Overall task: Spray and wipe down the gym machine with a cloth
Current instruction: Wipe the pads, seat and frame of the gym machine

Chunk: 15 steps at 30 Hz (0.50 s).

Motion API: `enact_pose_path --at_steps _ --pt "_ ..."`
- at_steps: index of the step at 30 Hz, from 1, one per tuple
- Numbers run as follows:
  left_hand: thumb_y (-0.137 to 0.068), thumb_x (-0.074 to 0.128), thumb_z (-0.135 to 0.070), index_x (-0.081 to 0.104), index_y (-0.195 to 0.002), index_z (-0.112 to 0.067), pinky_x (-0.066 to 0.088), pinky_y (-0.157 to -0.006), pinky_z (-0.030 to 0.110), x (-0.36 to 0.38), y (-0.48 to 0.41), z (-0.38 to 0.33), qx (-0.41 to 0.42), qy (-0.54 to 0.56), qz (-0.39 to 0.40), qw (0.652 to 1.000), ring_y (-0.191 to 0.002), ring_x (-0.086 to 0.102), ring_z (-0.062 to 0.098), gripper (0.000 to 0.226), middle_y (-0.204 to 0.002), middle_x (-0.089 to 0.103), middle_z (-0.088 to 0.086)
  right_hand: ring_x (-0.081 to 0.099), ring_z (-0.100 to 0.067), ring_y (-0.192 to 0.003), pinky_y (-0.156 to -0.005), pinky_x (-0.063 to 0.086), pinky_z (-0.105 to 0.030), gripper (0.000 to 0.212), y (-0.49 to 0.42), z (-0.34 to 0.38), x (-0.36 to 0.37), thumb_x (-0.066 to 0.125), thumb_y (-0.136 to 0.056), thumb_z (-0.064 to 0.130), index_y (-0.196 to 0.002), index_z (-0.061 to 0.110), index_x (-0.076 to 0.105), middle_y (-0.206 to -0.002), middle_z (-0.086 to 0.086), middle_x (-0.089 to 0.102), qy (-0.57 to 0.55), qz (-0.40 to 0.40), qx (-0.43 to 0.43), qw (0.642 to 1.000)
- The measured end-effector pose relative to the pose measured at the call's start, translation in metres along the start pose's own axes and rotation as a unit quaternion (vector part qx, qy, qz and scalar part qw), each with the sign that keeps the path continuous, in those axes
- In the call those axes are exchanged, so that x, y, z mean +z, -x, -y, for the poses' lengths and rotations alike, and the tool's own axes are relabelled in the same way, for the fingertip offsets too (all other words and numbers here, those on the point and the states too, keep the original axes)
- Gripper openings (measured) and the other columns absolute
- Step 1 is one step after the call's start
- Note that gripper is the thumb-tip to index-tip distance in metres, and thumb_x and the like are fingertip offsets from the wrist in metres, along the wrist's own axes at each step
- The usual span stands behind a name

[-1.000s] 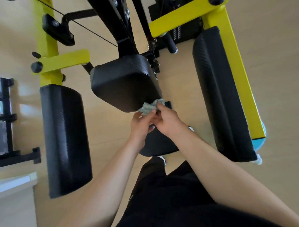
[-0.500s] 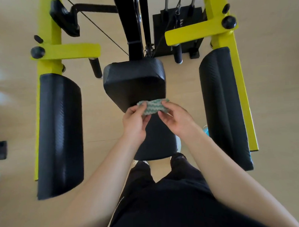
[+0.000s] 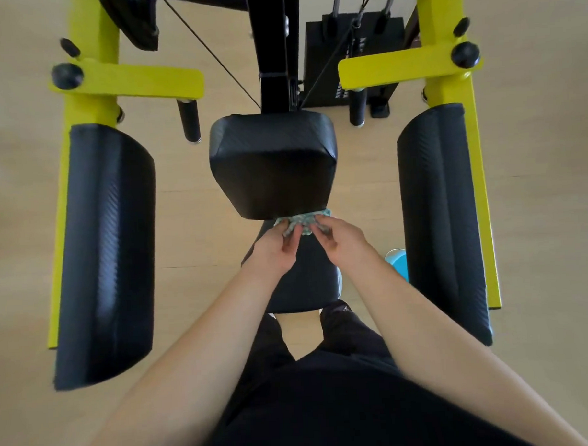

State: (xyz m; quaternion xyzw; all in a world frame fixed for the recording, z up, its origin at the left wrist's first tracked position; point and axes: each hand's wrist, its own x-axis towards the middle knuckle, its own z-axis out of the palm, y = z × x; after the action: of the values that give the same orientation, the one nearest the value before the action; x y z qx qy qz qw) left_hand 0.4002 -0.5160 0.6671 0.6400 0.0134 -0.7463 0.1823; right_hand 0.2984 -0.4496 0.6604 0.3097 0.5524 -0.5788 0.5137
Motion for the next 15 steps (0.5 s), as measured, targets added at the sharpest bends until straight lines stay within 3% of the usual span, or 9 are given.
enact_pose_path --at_steps 2,6,9,11,15 --pt "-0.101 0.061 -0.006 0.063 -0.122 0.003 0.062 -0.057 0.022 -0.004 0.007 -0.004 -0.017 0.060 0.015 0.998 -0.094 0.070 0.020 0.024 -0.130 0.066 0.018 0.071 -0.027 -0.101 -0.068 0.063 -0.024 0.015 0.008 0.004 -0.003 0.071 -0.090 -0.007 -0.104 -0.008 0.067 -0.114 -0.023 0.069 -0.025 0.028 0.009 0.999" --pt "-0.098 0.063 -0.002 0.064 -0.107 0.003 0.064 -0.066 0.026 0.001 0.037 -0.017 -0.012 0.067 0.052 0.996 -0.087 0.070 0.024 0.010 -0.106 0.068 0.019 0.066 -0.033 -0.121 -0.079 0.064 -0.031 0.014 0.033 0.017 -0.002 0.066 -0.090 -0.008 -0.105 -0.007 0.065 -0.133 -0.029 0.064 -0.079 0.075 0.028 0.994" --pt "-0.098 0.065 -0.005 0.065 -0.097 0.001 0.064 -0.067 0.024 0.002 0.062 -0.023 0.009 0.057 0.085 0.995 -0.089 0.071 0.022 0.006 -0.100 0.071 0.017 0.072 -0.031 -0.106 -0.080 0.064 -0.033 0.010 0.060 0.027 0.003 0.067 -0.092 -0.004 -0.102 -0.005 0.066 -0.117 -0.024 0.071 -0.058 0.104 0.012 0.993" --pt "-0.098 0.066 -0.008 0.066 -0.100 -0.001 0.063 -0.066 0.023 0.001 0.069 -0.028 0.032 0.051 0.106 0.992 -0.088 0.073 0.019 0.007 -0.098 0.073 0.014 0.075 -0.028 -0.095 -0.080 0.064 -0.033 0.014 0.076 0.032 0.006 0.072 -0.091 0.003 -0.104 -0.001 0.069 -0.106 -0.017 0.075 -0.028 0.123 -0.019 0.992" --pt "-0.097 0.068 -0.011 0.063 -0.119 -0.005 0.062 -0.070 0.024 -0.003 0.073 -0.035 0.074 0.034 0.129 0.988 -0.091 0.076 0.018 0.024 -0.107 0.074 0.011 0.075 -0.028 -0.096 -0.078 0.061 -0.032 0.022 0.080 0.032 0.014 0.076 -0.089 0.004 -0.108 0.003 0.065 -0.104 -0.015 0.075 -0.020 0.122 -0.073 0.990"
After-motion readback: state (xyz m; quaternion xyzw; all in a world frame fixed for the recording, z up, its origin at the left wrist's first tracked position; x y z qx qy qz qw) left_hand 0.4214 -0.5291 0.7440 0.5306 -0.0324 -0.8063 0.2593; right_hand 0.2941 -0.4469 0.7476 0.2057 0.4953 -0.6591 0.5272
